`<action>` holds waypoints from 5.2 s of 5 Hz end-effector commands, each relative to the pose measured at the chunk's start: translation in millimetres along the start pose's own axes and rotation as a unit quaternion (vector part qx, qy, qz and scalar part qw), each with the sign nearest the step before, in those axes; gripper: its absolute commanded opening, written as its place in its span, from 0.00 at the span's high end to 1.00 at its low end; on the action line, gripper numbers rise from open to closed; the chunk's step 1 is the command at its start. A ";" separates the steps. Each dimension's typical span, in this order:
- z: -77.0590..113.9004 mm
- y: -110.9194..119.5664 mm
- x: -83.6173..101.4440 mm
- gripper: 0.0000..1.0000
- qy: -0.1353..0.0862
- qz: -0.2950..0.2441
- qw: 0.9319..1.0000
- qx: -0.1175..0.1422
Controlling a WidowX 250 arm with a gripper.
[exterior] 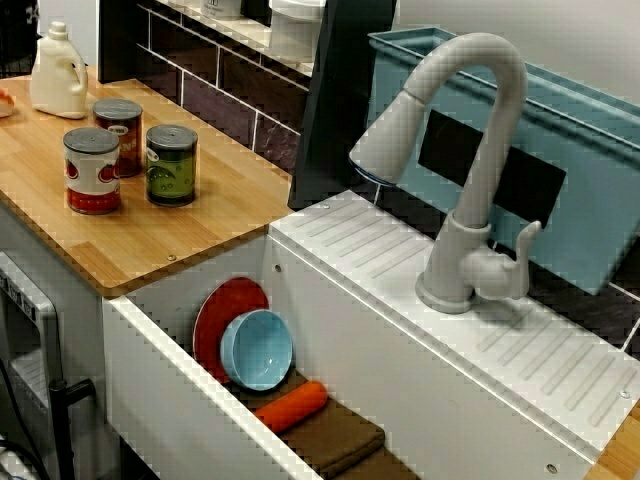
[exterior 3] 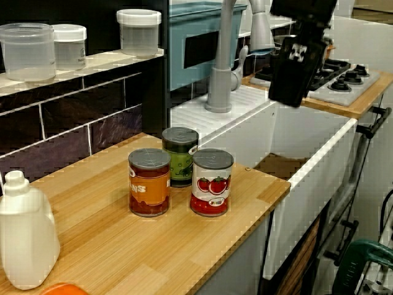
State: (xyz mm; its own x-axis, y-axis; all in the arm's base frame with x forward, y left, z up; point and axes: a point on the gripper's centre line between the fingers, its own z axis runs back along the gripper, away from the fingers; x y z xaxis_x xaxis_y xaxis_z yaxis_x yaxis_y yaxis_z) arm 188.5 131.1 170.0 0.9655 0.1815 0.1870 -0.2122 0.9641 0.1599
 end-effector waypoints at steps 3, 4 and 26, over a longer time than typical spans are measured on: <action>-28.7 -31.4 -10.2 1.00 0.003 0.027 1.000 0.005; -39.9 -36.7 -9.5 1.00 0.011 0.029 0.999 0.011; -61.7 -17.1 110.2 1.00 -0.033 0.224 0.974 -0.029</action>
State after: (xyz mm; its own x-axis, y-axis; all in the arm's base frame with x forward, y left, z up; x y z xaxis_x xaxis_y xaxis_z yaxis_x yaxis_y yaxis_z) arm 304.7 139.5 111.6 0.7764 0.5814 0.2432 -0.5993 0.8005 -0.0004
